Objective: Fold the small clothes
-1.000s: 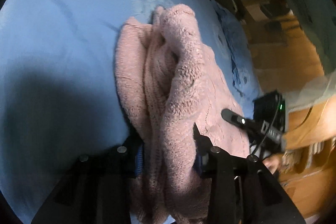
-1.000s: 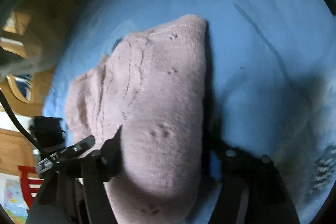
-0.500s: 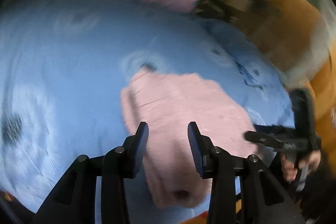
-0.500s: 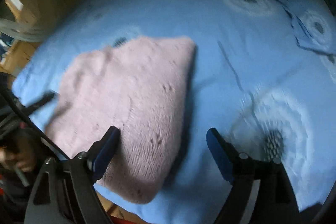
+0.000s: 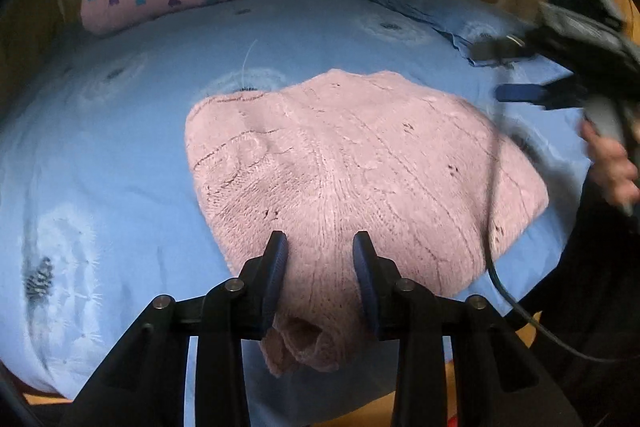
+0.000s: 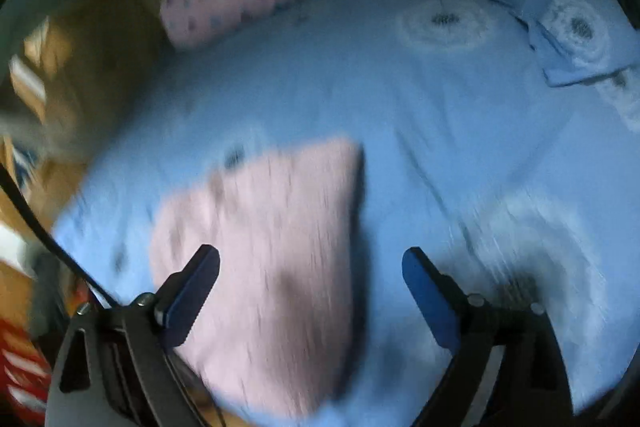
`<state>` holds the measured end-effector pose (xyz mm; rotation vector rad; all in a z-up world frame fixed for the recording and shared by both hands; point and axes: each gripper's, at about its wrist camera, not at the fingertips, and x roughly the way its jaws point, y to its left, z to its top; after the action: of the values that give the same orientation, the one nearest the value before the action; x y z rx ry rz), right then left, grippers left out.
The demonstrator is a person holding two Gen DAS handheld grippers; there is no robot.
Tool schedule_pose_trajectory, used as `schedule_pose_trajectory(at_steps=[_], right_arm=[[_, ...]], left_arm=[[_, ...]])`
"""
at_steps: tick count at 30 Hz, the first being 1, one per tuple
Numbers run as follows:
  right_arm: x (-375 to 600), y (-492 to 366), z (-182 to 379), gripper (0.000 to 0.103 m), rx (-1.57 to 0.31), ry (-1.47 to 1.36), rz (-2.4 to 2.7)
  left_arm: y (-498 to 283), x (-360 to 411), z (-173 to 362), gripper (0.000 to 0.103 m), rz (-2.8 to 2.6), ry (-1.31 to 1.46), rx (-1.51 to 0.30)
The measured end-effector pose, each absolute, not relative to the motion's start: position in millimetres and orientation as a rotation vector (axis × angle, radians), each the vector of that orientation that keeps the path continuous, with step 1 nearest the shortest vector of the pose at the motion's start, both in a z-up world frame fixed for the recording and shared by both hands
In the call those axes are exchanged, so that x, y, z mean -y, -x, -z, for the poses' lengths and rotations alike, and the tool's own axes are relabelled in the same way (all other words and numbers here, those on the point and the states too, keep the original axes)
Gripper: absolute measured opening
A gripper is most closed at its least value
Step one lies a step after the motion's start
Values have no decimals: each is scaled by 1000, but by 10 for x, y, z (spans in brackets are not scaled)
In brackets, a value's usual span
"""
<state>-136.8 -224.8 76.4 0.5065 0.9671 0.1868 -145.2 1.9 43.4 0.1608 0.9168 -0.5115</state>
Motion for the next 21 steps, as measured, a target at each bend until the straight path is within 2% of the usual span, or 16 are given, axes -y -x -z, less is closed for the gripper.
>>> schedule_pose_trajectory(at_steps=[3, 5, 6, 7, 8, 9, 13, 15, 17, 18, 19, 21], right_arm=[[2304, 805, -413, 95, -1085, -592, -175], [2280, 598, -173, 89, -1153, -624, -140], [2273, 540, -89, 65, -1162, -653, -151], [2279, 492, -36, 20, -1158, -668, -175], [2293, 465, -39, 10, -1153, -654, -187], [2342, 464, -75, 7, -1129, -647, -176], [2606, 524, -235, 6, -1028, -739, -127], [2600, 483, -269, 3, -1018, -668, -73], [2556, 387, -246, 5, -1012, -617, -46], [2574, 335, -193, 9, -1037, -624, -44], [2635, 334, -169, 22, -1057, -635, -48], [2672, 316, -97, 38, -1111, -670, -62]], left_arm=[[1422, -15, -418, 15, 518, -163, -920], [1436, -2, -414, 14, 528, -168, -921], [1441, -11, -406, 14, 533, -169, -922], [1450, -20, -401, 14, 540, -171, -922], [1489, -21, -413, 14, 545, -169, -923], [1485, -30, -420, 14, 551, -164, -924], [1416, -142, -429, 13, 597, -64, -961], [1352, -211, -425, 14, 602, -6, -980], [1326, -260, -444, 14, 599, 32, -980], [1334, -278, -455, 14, 595, 44, -979], [1317, -314, -475, 14, 590, 60, -973], [1293, -421, -542, 14, 561, 103, -938]])
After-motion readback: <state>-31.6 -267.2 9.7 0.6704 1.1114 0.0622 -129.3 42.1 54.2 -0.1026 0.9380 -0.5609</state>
